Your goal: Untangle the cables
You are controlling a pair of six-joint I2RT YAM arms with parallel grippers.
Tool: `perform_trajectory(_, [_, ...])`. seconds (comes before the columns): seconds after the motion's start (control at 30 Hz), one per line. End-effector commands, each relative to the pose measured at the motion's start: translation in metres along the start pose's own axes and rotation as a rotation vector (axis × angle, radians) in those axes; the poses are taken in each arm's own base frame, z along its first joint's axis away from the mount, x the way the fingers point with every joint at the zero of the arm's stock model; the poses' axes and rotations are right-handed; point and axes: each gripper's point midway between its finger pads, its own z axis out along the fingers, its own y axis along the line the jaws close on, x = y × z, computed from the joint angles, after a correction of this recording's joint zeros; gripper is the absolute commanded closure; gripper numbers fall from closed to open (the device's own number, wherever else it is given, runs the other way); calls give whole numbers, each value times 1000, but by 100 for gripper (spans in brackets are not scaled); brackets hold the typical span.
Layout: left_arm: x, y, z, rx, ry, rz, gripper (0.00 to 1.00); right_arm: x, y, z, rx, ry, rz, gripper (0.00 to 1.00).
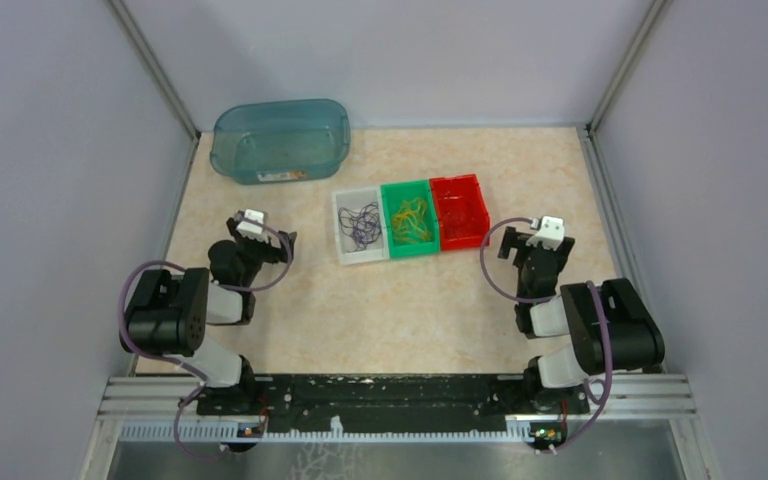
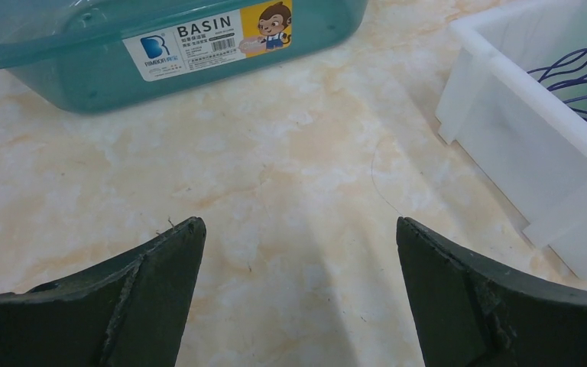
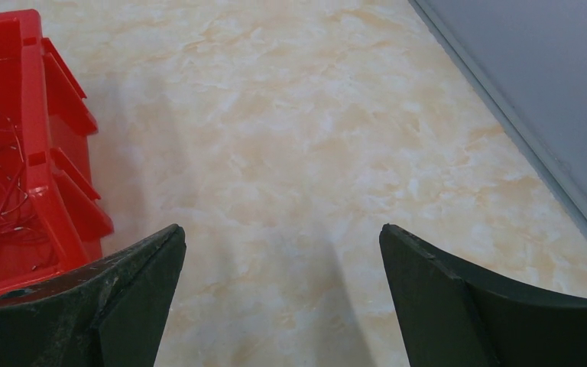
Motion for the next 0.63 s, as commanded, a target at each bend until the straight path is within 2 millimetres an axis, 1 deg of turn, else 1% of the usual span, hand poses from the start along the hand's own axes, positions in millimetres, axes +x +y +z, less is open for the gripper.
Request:
perform_trajectory(0.0, [-3, 1, 0, -6, -14, -6, 0, -32, 4, 8, -13, -109, 36, 1])
perform_trajectory(0.6, [-3, 1, 1, -6, -11, -7, 0, -32, 4, 8, -13, -109, 36, 1])
